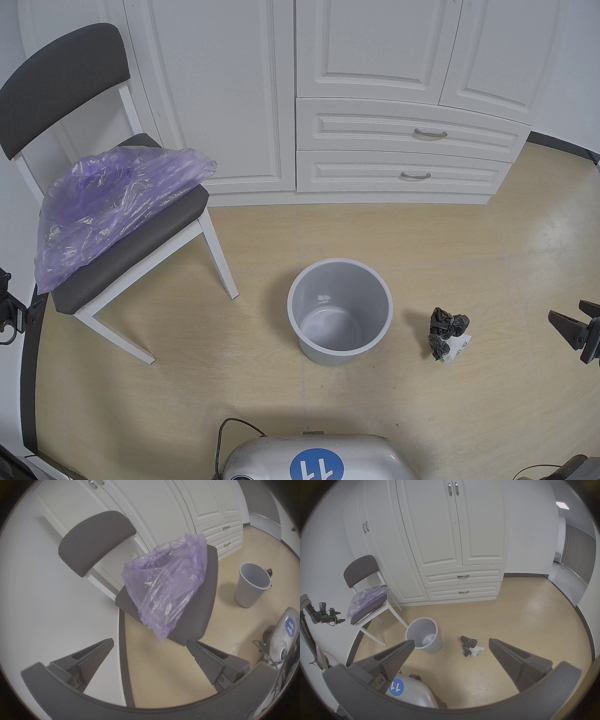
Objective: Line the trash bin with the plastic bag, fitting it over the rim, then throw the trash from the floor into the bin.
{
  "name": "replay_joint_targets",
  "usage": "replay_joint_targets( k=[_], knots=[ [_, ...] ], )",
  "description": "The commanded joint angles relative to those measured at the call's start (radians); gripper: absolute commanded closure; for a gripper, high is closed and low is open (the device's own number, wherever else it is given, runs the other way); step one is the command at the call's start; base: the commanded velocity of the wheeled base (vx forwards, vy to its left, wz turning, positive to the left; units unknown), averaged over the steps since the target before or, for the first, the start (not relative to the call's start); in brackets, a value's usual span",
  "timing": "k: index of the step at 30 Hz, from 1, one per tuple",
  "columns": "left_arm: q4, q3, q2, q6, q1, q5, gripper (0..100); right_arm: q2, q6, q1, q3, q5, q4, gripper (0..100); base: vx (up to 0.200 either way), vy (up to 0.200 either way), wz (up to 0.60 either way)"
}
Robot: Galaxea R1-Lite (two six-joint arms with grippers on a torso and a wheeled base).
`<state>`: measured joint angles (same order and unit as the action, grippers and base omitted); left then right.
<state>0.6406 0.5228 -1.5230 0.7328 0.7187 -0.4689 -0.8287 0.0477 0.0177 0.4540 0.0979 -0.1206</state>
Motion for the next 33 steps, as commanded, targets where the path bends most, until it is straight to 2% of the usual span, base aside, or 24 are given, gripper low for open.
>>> replay_joint_targets(
  k=[1, 2, 7, 15, 19, 26, 33],
  knots=[
    [0.005, 0.039, -0.092, -0.039, -0.041, 0.003, 0, -0.001, 0.0, 0.001, 0.002, 0.0, -0.001, 0, 0.0, 0.0, 0.0],
    [0.008, 0.057, -0.111, -0.081, -0.061, 0.004, 0, 0.0, 0.0, 0.001, 0.003, 0.0, -0.001, 0, 0.0, 0.0, 0.0],
    [0.025, 0.091, -0.121, -0.156, -0.071, 0.006, 0, 0.005, 0.0, -0.001, 0.005, 0.0, -0.001, 0, 0.0, 0.0, 0.0],
    [0.034, 0.125, -0.175, -0.156, -0.068, 0.036, 0, 0.002, 0.001, -0.018, 0.008, 0.002, -0.001, 0, 0.0, 0.0, 0.0],
    [0.116, 0.125, -0.224, -0.171, -0.062, 0.042, 0, 0.005, 0.001, -0.018, 0.009, 0.002, -0.001, 0, 0.0, 0.0, 0.0],
    [0.278, 0.12, -0.27, -0.326, -0.058, 0.039, 0, 0.008, 0.001, -0.018, 0.009, 0.002, -0.004, 0, 0.0, 0.0, 0.0],
    [0.402, 0.109, -0.312, -0.423, -0.059, 0.036, 0, 0.014, 0.001, -0.019, 0.009, 0.002, -0.005, 0, 0.0, 0.0, 0.0]
  ],
)
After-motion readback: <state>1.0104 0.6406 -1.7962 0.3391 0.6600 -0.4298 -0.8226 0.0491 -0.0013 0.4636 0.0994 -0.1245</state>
